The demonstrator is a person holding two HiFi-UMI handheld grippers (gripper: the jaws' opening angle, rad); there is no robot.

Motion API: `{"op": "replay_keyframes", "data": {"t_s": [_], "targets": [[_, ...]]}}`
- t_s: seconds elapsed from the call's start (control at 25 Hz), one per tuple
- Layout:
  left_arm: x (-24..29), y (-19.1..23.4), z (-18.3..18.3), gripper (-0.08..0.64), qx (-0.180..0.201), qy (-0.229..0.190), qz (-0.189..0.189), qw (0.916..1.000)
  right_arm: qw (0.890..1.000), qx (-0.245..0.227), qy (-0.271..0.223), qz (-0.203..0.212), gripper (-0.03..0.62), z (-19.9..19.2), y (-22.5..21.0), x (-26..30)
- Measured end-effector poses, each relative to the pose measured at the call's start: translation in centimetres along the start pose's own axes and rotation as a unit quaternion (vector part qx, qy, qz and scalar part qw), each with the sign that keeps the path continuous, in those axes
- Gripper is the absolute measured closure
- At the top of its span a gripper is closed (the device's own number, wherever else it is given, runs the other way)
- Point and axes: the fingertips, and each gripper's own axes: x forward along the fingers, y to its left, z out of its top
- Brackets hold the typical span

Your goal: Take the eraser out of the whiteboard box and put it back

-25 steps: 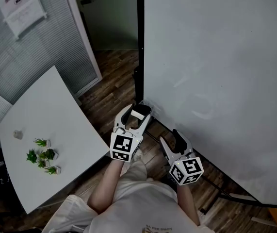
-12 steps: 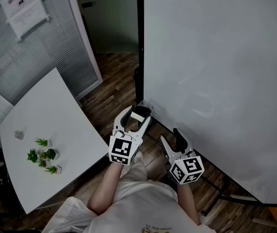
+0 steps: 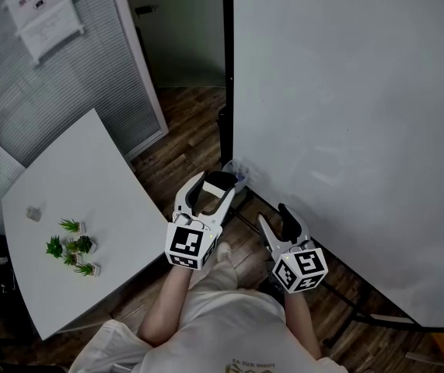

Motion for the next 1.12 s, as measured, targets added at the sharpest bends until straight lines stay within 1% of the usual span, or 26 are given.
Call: {"op": "replay_keyframes", "data": {"t_s": [0.24, 0.76, 1.12], "targets": [[-0.4, 0.3, 0.0, 0.293, 0.01, 0.0, 0.004, 0.9999, 1.0, -0.003, 0.003, 0.004, 0.344, 0.0, 0.3, 0.4], [-0.4, 0.3, -0.1, 0.293, 0.008, 0.004, 0.001, 1.0, 1.0, -0.004, 0.006, 0.006, 0.344, -0.2, 0.3, 0.7], [0.5, 0.4, -1.0, 0.293, 0.013, 0.014, 0.0, 0.9998, 1.0, 0.002, 0.011, 0.005, 0.344, -0.7, -0.6, 1.1]]}}
